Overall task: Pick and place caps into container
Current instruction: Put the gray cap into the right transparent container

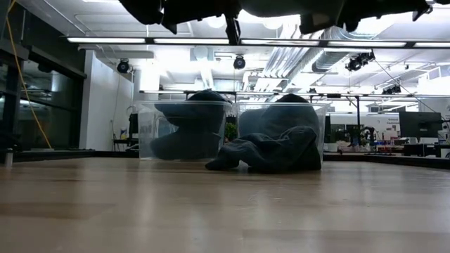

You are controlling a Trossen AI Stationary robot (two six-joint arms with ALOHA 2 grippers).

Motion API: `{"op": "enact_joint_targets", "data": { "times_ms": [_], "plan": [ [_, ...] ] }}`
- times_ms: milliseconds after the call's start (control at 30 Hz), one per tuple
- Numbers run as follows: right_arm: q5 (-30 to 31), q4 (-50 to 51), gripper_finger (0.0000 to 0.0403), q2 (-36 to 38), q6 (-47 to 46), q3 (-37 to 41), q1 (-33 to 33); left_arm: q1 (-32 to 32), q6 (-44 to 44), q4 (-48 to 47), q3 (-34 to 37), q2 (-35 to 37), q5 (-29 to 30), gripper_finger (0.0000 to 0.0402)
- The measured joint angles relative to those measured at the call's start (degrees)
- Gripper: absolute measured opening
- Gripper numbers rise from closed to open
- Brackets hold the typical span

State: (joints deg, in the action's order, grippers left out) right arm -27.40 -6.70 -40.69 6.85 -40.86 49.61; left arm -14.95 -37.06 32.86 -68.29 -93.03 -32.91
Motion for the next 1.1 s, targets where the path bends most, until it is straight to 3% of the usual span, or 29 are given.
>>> {"op": "enact_joint_targets", "data": {
  "times_ms": [167, 467, 667, 900, 1100],
  "plan": [
    [5.0, 4.3, 0.024, 1.9, 2.1, 0.0, 0.0, -1.5, -0.4, 0.0, 0.0, 0.0, -1.0, 0.0005],
    [4.9, 11.2, 0.024, 7.8, 2.7, 0.0, 0.0, -4.3, -0.6, -4.0, 0.0, 0.0, 0.4, 0.0005],
    [2.6, 15.1, 0.024, 13.0, 3.7, 0.0, -0.2, -5.1, -0.7, -4.8, 0.0, 0.0, 0.8, 0.0005],
    [-8.0, 18.1, 0.024, 14.8, 1.3, 0.0, -1.0, -5.3, -0.3, -5.3, 0.0, 0.0, 1.5, 0.0005],
    [-4.4, 22.5, 0.024, 13.1, 8.0, 0.0, -6.2, -5.3, 0.5, -6.0, 0.0, 0.0, 1.8, 0.0005]
  ]
}}
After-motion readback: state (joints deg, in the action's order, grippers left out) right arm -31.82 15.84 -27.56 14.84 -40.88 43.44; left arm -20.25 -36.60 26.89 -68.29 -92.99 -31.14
